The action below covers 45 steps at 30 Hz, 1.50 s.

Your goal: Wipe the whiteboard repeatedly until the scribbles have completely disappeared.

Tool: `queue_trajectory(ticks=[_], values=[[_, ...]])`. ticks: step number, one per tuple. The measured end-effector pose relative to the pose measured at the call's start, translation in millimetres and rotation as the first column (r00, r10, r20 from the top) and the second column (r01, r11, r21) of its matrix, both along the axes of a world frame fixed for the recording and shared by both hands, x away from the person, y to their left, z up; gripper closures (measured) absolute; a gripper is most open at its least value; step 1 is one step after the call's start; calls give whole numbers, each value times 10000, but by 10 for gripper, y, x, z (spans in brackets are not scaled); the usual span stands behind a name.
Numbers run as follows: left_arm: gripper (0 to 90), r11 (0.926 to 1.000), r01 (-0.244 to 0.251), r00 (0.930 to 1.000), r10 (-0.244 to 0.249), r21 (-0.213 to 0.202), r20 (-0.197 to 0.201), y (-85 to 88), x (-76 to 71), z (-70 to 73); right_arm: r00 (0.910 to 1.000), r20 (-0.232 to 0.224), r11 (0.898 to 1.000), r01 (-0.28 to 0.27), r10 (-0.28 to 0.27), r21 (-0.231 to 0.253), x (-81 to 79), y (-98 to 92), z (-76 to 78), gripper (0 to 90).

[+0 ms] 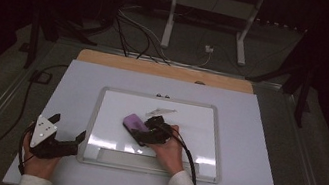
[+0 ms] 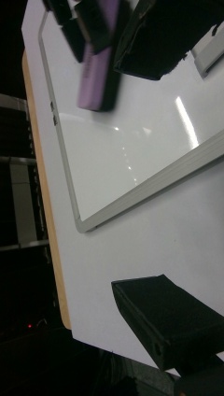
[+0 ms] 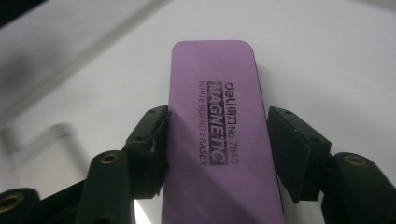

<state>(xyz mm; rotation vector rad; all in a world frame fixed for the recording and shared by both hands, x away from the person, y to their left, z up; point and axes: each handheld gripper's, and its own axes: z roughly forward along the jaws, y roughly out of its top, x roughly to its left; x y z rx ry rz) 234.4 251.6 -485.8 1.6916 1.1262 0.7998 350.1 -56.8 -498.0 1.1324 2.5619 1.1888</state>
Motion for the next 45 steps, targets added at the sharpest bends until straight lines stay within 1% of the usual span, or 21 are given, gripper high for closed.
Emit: queue_trajectory(ticks=[2,5,7,9,10,12,14,16,18,20,22,24,27,28,30,31,34,37,40,42,45], values=[[8,10000,-20,10000,20,-7,-4,6,0,-1,9983,-18,9983,-585,585,12,-91,124,2,415],[8,10000,-15,10000,15,7,-2,6,-1,0,9906,-91,9906,-1364,1365,120,-190,265,1,415],[8,10000,-4,10000,4,-1,11,7,-2,1,9882,-102,9882,-1527,1529,144,-204,298,2,415],[8,10000,-23,10000,23,-14,2,12,-2,0,9869,-360,9870,-1555,1570,408,-166,260,-3,415],[8,10000,-31,10000,31,-35,16,14,-2,-1,9889,-397,9891,-1414,1431,421,-138,228,-3,415],[8,10000,-48,10000,49,-61,27,15,-3,0,9957,-219,9959,-896,899,156,-76,149,4,415],[8,10000,-38,10000,38,-57,33,15,-5,2,9998,-57,9998,-202,201,-92,2,41,10,416],[8,10000,-33,10000,33,-57,32,13,-4,2,9989,-14,9988,459,-459,-155,78,-87,11,416],[8,10000,-35,10000,35,-44,22,9,-3,1,9943,65,9941,1067,-1066,-219,132,-194,9,416],[7,10000,-19,10000,19,-27,16,6,0,1,9934,-70,9934,1146,-1146,-102,148,-235,9,415],[8,10000,-11,10000,11,-14,7,1,3,1,9964,71,9960,849,-848,-271,106,-178,12,416],[8,10000,10,10000,-10,-7,-2,-4,4,0,9997,-8,9996,240,-240,-152,33,-76,10,415],[8,10000,12,10000,-12,2,12,-4,2,2,9971,-78,9971,-756,757,97,-89,101,-1,415],[8,10000,-2,10000,2,3,3,-2,2,1,9954,-5,9954,-959,959,32,-120,149,-1,415],[8,10000,-16,10000,16,-7,1,7,-1,0,9949,102,9949,-1004,1005,-50,-122,177,1,415],[8,10000,-16,10000,16,-17,9,10,-4,1,9963,69,9964,-852,852,-1,-95,156,-2,415],[8,10000,-45,10000,46,-83,24,21,-7,0,9998,196,9998,104,-101,-166,30,18,-1,415],[8,10000,-44,10000,44,-78,24,21,-6,0,9925,285,9923,1195,-1185,-340,189,-195,2,415],[8,10000,-32,10000,32,-62,23,15,-4,0,9749,369,9740,2211,-2195,-495,314,-405,5,415],[8,10000,-23,10000,23,-26,-1,15,-3,-2,9549,371,9533,2963,-2945,-593,386,-572,11,415],[8,10000,-24,10000,24,-34,-14,14,-2,-3,9290,443,9255,3698,-3673,-819,446,-769,21,415]])
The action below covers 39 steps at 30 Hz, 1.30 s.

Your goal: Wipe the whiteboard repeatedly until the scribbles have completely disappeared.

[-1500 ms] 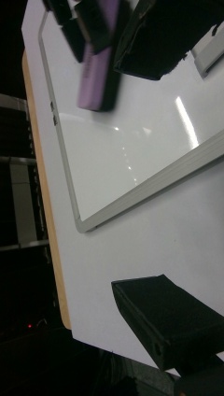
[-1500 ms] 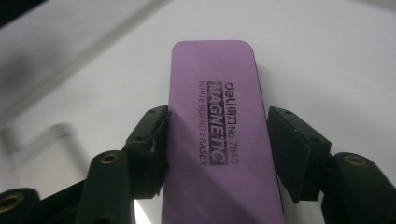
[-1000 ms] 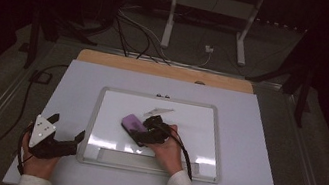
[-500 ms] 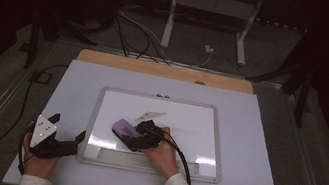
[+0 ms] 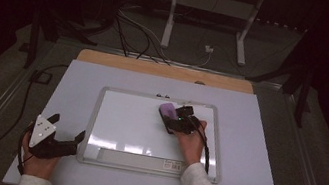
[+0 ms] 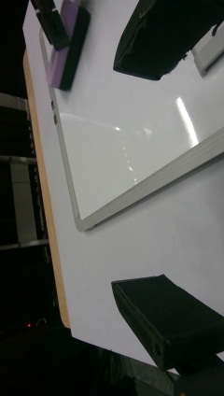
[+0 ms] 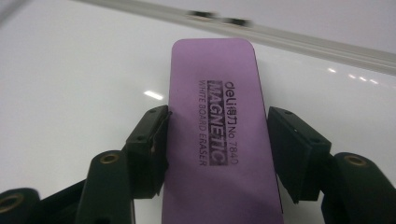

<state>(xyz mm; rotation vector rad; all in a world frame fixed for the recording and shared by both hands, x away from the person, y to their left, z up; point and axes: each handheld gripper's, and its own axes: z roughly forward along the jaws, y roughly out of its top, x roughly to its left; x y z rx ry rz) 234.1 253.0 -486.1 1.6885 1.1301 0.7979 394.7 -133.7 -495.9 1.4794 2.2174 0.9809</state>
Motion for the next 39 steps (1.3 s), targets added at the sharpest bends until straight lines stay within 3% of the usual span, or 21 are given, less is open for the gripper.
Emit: queue_trajectory(ticks=[4,7,16,20,31,39], values=[[8,10000,22,10000,-22,17,-8,-9,4,-2,9990,-62,9989,448,-449,-100,8,-148,10,415],[8,10000,40,10000,-40,10,1,-19,8,-4,9994,-33,9990,349,-350,-270,-25,-146,12,415],[8,10000,31,10000,-31,17,9,-16,3,1,9954,65,9945,-954,958,-439,-206,167,10,415],[8,10000,1,10000,-1,-1,36,-2,-4,4,9929,256,9911,-1145,1165,-685,-304,250,2,414],[8,10000,-6,10000,6,21,35,-6,-7,5,9986,363,9955,-342,375,-880,-389,-55,17,415],[8,10000,-13,10000,13,17,4,-4,6,0,9966,823,9938,47,45,-1109,-482,-295,122,415]])
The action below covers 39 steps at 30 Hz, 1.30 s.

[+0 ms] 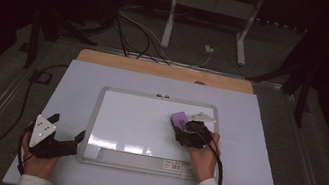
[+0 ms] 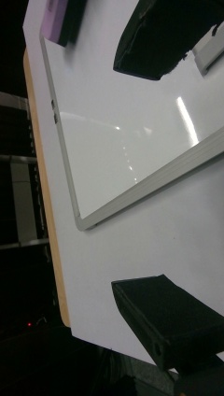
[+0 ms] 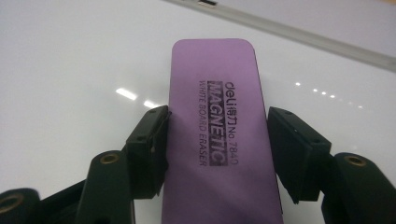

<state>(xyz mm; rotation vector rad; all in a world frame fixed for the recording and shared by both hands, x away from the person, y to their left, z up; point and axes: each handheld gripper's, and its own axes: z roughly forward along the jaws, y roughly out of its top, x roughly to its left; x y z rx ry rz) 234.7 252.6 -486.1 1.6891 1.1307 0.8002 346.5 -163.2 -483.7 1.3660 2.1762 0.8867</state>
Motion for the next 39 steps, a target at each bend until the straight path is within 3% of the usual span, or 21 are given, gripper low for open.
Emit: queue_trajectory(ticks=[5,12,17,22,26,28,29,31,39], values=[[8,10000,11,10000,-11,8,28,-6,-3,5,9993,55,9992,358,-357,-187,11,-129,2,414],[8,10000,-1,10000,1,31,-1,-7,-6,4,9981,-33,9956,617,-621,-705,32,-232,-109,414],[8,10000,-9,10000,9,16,-7,-5,-6,4,9981,40,9958,617,-615,-676,34,-266,-115,407],[8,10000,-16,10000,16,5,4,-3,-5,4,9956,778,9967,569,-524,-574,-51,-272,-56,350],[8,10000,24,10000,-24,38,-8,-14,-6,3,9869,1598,9957,-80,226,-918,-156,-190,12,357],[7,10000,13,10000,-13,18,-3,-12,-5,4,9877,1374,9927,-607,749,-1045,-161,-148,7,364],[8,10000,14,10000,-14,29,-2,-11,-6,5,9893,1252,9903,-594,752,-1255,-148,-131,-17,365],[8,10000,8,10000,-8,27,14,-8,-10,7,9945,758,9919,-631,717,-1103,-95,-144,-78,365],[8,10000,16,10000,-16,22,9,-7,-8,5,9975,615,9916,-280,360,-1266,-6,-204,-96,375]])
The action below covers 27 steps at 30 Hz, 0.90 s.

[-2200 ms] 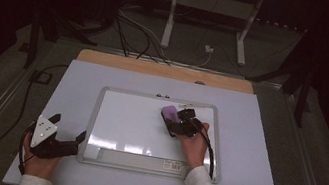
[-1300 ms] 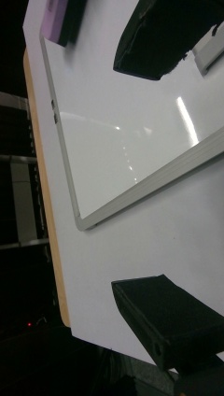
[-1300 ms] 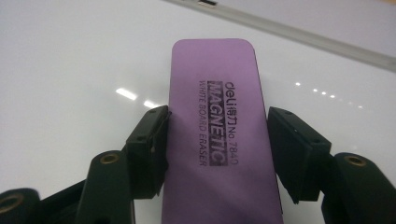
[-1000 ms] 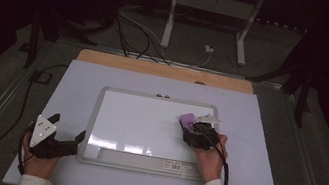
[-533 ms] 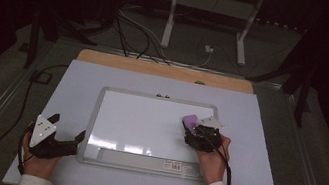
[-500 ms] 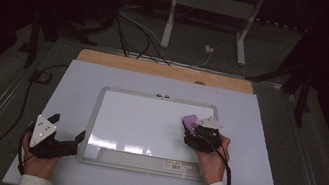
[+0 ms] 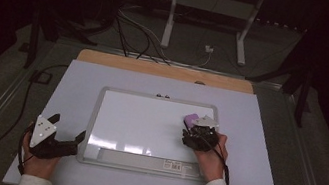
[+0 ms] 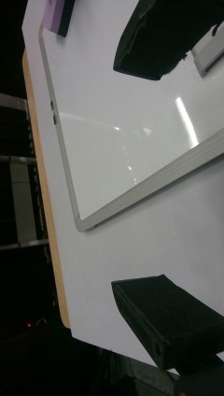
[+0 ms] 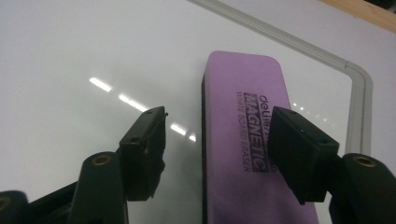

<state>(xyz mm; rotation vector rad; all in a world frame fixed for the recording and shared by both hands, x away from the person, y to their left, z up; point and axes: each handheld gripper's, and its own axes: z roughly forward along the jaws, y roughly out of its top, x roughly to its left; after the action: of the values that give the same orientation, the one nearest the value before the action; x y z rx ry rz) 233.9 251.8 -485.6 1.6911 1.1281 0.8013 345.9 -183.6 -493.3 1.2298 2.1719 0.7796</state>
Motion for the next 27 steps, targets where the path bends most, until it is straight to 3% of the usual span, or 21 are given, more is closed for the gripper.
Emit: queue_trajectory(ticks=[1,3,9,15,21,24,27], values=[[8,10000,-10,10000,10,0,-7,0,0,0,10000,-45,9999,87,-86,133,14,-14,5,374],[8,10000,-14,10000,14,-17,-3,5,0,-1,9996,118,9996,252,-251,-127,20,-23,3,371],[8,10000,17,10000,-17,6,2,-5,0,0,9999,-12,9995,166,-166,-253,59,-50,2,375],[8,10000,-29,10000,30,-62,30,8,-2,1,9973,-98,9961,717,-723,-507,186,-142,16,365],[8,10000,-60,10000,60,-58,-2,13,4,-3,9921,-612,9938,1104,-1093,146,208,-306,13,421],[8,10000,-35,10000,35,-48,22,6,3,0,9920,-633,9939,1100,-1096,34,137,-347,-9,451],[8,10000,7,10000,-7,-18,-5,-10,14,-4,9909,-521,9922,1243,-1240,30,72,-394,-14,572]])
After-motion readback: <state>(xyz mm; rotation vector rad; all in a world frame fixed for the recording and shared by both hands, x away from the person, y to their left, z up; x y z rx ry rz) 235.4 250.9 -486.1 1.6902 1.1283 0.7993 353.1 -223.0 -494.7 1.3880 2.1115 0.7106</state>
